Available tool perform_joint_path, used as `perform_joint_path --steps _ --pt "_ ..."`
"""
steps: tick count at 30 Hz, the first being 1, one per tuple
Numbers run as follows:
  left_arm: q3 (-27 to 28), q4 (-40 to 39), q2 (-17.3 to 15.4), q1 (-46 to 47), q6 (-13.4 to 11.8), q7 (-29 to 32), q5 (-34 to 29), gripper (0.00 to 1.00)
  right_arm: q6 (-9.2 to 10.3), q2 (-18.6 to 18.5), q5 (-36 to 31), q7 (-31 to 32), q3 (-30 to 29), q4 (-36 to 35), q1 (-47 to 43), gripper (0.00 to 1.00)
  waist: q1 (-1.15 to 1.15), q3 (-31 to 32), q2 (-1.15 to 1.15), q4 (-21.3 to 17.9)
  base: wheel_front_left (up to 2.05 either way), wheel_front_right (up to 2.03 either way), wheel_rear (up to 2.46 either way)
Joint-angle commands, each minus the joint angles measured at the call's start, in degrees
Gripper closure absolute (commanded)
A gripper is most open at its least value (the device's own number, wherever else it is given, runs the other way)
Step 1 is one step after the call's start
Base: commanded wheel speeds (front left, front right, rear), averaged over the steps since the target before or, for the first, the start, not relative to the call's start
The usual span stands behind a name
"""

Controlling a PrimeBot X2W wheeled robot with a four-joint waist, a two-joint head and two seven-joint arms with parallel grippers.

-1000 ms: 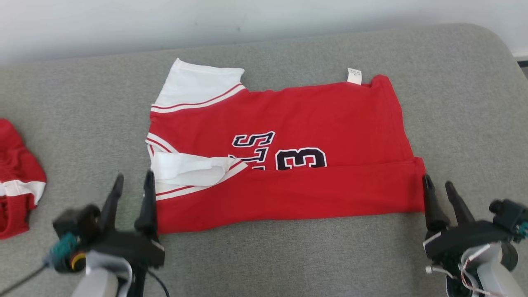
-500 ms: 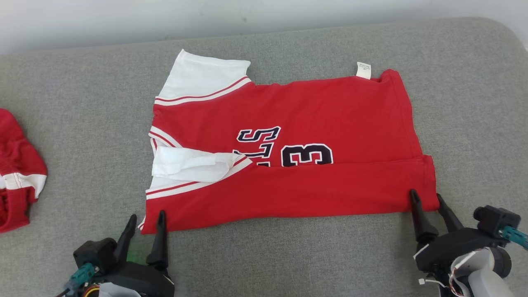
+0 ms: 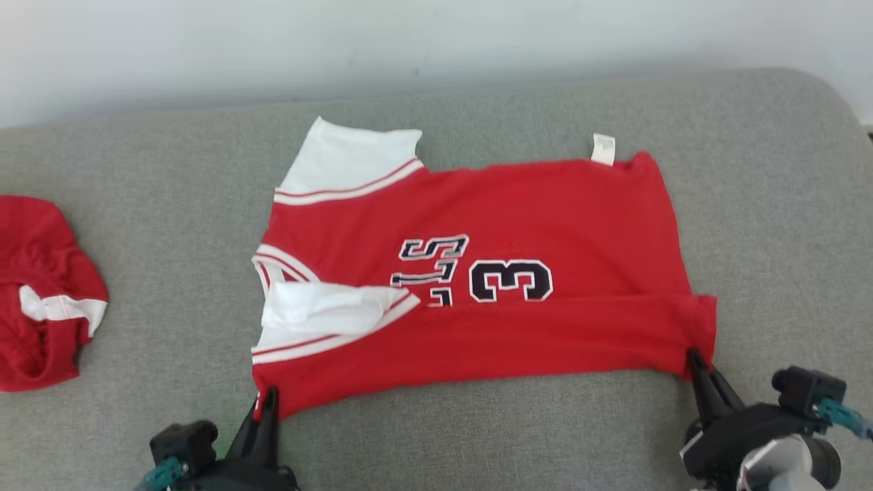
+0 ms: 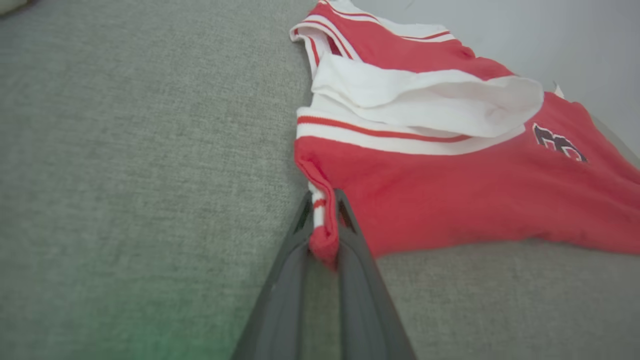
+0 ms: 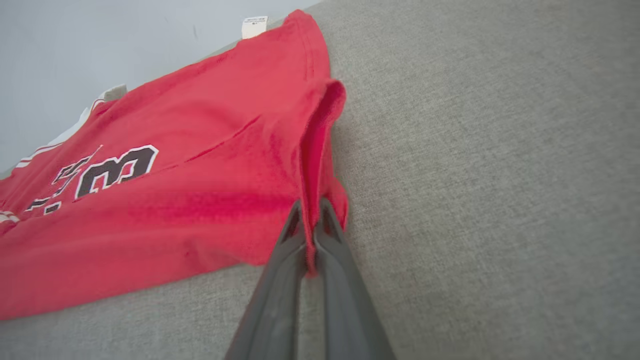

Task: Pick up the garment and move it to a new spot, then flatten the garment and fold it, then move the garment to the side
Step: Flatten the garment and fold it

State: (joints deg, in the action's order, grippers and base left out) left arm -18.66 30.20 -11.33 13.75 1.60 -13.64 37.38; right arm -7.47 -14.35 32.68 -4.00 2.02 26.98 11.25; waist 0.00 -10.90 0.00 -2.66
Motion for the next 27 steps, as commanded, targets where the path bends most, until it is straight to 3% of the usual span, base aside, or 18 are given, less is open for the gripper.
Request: perform_joint_path --steps 1,9,17,18,19,20,27 --pt "0.4 -0.3 0.0 -2.3 -0.3 -0.5 0.2 1.00 -0.07 -0.6 0.9 0.0 -0.4 -0.6 -2.3 1.00 0.00 2.9 0.00 0.9 0.00 0.00 0.00" --pt "2.5 -6.6 0.1 -11.3 -3.1 -1.3 0.8 1.00 -0.07 -0.2 1.3 2.5 -2.9 -6.9 -10.4 1.00 0.00 4.9 0.00 1.9 0.00 0.00 0.00" --pt "1.0 -9.9 0.9 -14.7 -3.5 -0.3 0.6 1.00 -0.07 1.2 -0.1 6.3 -6.2 -12.7 -17.4 1.00 0.00 4.7 0.00 3.9 0.00 0.00 0.00" --pt "1.0 -9.9 0.6 -14.5 -3.9 -0.5 -0.1 0.96 -0.07 1.7 -0.4 5.8 -6.9 -13.2 -17.5 0.77 0.00 4.9 0.00 4.0 0.00 0.00 0.00" --pt "1.1 -10.2 0.4 -14.3 -4.3 -0.7 -0.6 0.66 -0.07 2.0 -0.8 5.7 -7.2 -13.6 -17.7 0.27 0.00 5.1 0.00 4.0 0.00 0.00 0.00" --pt "1.5 -10.4 0.6 -14.2 -4.6 -0.9 -0.8 0.03 -0.07 2.7 -0.9 5.5 -7.8 -14.0 -17.7 0.00 0.00 5.3 0.00 4.0 0.00 0.00 0.00" --pt "6.5 -16.7 -0.7 -13.6 -6.5 -1.6 -6.3 0.00 -0.07 3.9 -4.9 0.8 -10.5 -19.8 -15.2 0.00 0.00 7.2 0.00 3.6 0.00 0.00 0.00"
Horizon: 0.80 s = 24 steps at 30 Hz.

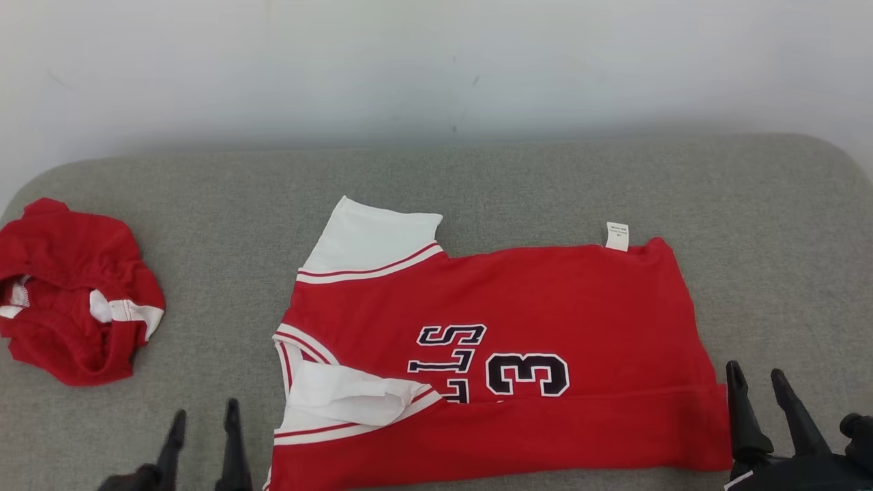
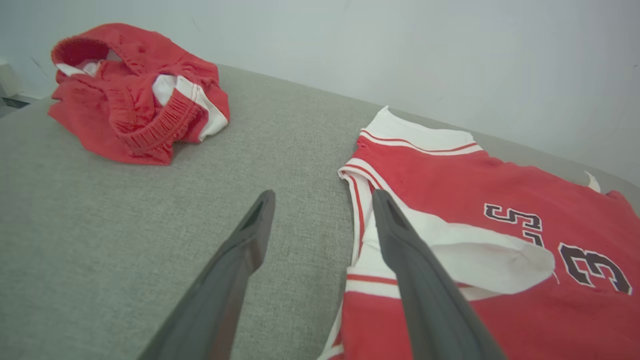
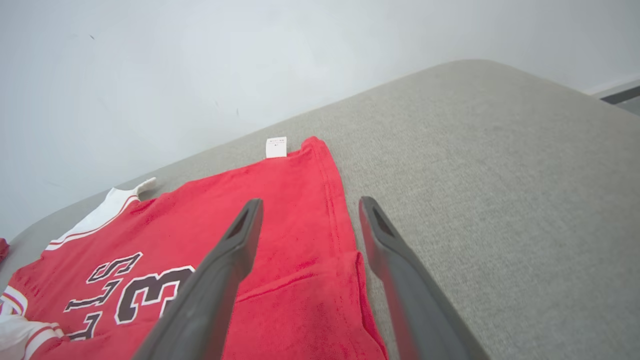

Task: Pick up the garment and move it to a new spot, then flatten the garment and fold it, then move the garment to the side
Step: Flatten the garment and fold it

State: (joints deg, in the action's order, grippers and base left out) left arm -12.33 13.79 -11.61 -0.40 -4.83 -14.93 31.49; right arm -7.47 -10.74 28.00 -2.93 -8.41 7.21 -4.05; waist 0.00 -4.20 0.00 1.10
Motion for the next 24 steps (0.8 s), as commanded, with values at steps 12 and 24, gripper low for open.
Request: perform_joint_path --steps 12,24 --pt "10.3 -15.9 -1.5 -2.7 -1.7 -0.3 -17.9 0.00 -0.07 0.5 -7.1 -9.5 5.4 -3.9 3.6 0.00 0.00 3.8 0.00 -1.0 0.00 0.00 0.00" --pt "17.5 -18.6 0.2 -8.8 0.5 -0.3 -21.7 0.00 -0.07 1.6 -9.5 -12.2 5.8 -1.5 3.2 0.00 0.00 4.7 0.00 -0.6 0.00 0.00 0.00"
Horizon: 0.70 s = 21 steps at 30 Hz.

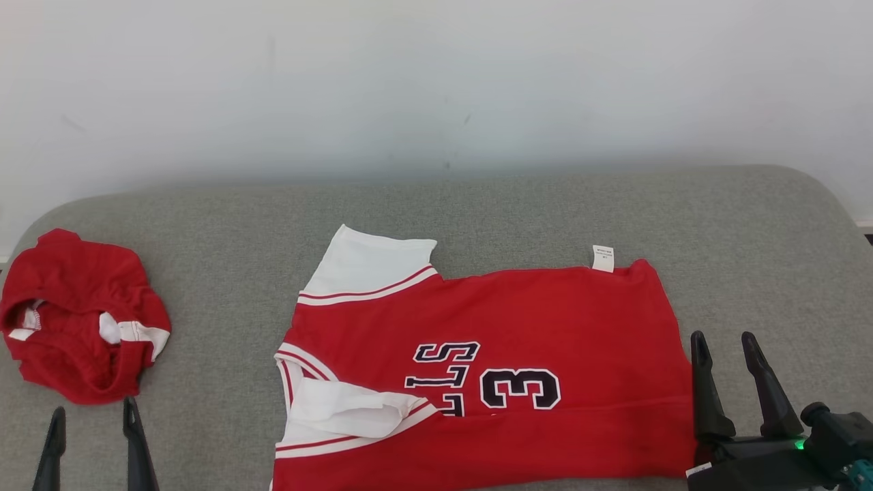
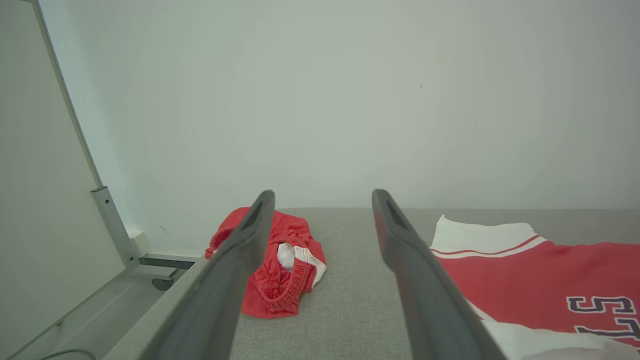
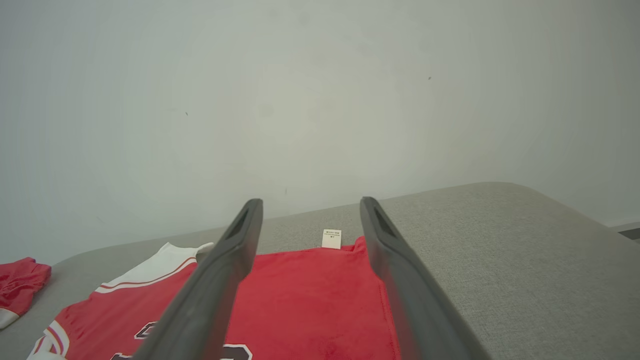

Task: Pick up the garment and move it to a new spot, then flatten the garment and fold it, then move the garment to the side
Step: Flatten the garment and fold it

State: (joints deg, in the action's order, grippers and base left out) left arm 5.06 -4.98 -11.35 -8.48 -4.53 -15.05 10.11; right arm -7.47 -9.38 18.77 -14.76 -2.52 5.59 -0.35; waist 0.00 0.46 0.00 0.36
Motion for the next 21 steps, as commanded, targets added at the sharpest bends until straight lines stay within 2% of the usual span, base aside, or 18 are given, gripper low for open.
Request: perform_joint_path --steps 1,8,15,21 --pt "0.1 0.7 0.0 -1.1 0.5 -0.2 -0.8 0.00 -0.07 0.4 -0.4 -0.4 -0.3 0.2 -0.6 0.00 0.00 0.0 0.00 0.2 0.00 0.00 0.00" --pt "-1.8 3.9 -0.4 -3.1 3.4 -0.2 -2.8 0.00 -0.07 0.3 -1.9 -0.4 0.8 1.3 -2.0 0.00 0.00 0.2 0.00 0.5 0.00 0.00 0.00" --pt "0.1 3.2 2.5 -3.6 4.6 -0.2 -0.9 0.00 -0.07 1.7 -1.5 -0.5 -0.4 1.6 -3.5 0.00 0.00 0.4 0.00 1.5 0.00 0.00 0.00" --pt "-1.6 6.0 1.2 -3.1 6.6 -0.2 -4.0 0.00 -0.07 1.6 -3.0 -0.5 0.6 2.8 -3.1 0.00 0.00 0.2 0.00 1.3 0.00 0.00 0.00"
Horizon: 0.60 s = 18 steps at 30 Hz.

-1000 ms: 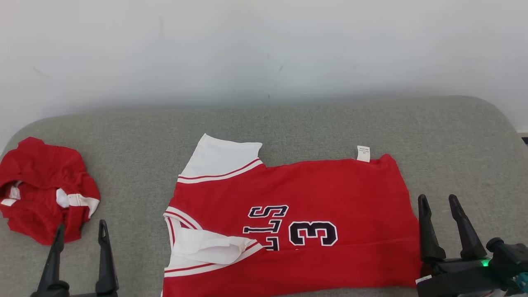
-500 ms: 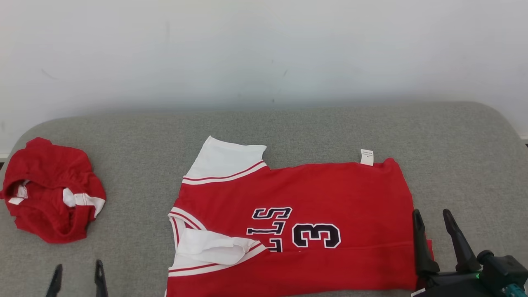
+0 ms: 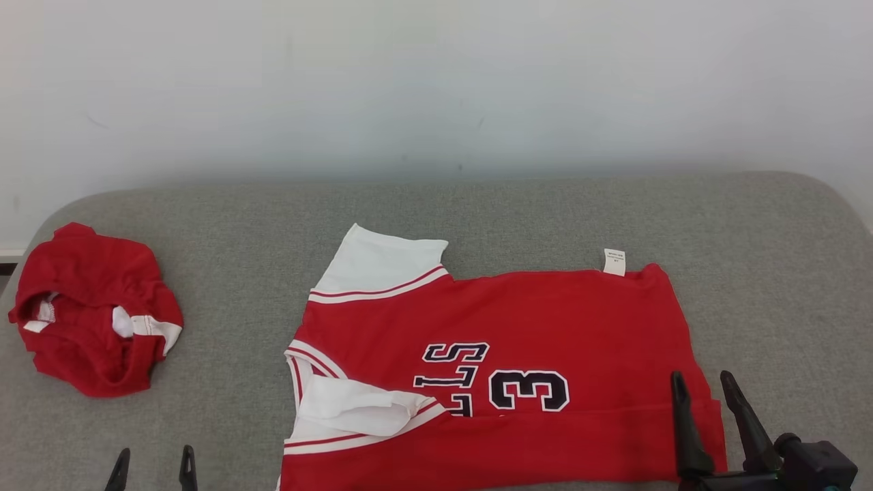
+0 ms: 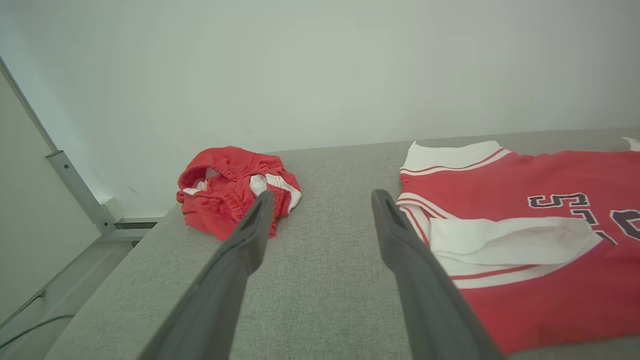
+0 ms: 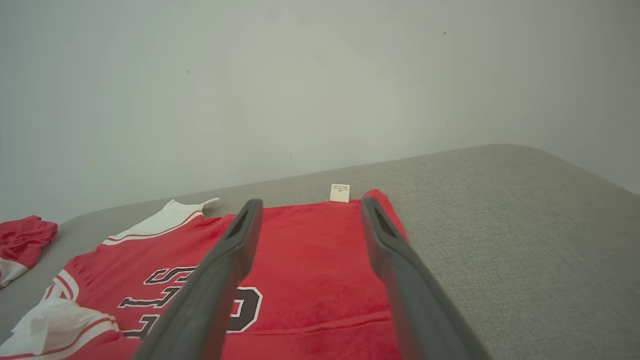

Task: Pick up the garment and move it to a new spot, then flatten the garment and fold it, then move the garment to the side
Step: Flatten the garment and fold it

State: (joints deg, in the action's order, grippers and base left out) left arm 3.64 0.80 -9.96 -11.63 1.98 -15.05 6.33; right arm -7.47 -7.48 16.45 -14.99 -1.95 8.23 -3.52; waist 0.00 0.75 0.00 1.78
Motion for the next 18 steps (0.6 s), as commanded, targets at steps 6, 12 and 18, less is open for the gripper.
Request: perform_joint_path --steps 6,12,18 --pt "-0.1 0.9 0.0 1.7 0.6 -0.2 -0.7 0.00 -0.07 -0.7 -0.8 -0.2 0.2 1.0 0.9 0.00 0.00 -0.8 0.00 -1.0 0.00 0.00 0.00" --pt "-0.7 1.5 0.5 7.5 2.1 -0.2 0.6 0.00 -0.07 -1.3 0.3 0.7 1.3 2.4 4.6 0.00 0.00 -3.8 0.00 -3.2 0.00 0.00 0.00" --pt "-2.0 6.0 -2.9 20.2 4.4 0.7 3.0 0.00 -0.07 -3.0 0.8 3.2 3.7 7.1 15.0 0.00 0.00 -10.3 0.00 -7.4 0.00 0.00 0.00"
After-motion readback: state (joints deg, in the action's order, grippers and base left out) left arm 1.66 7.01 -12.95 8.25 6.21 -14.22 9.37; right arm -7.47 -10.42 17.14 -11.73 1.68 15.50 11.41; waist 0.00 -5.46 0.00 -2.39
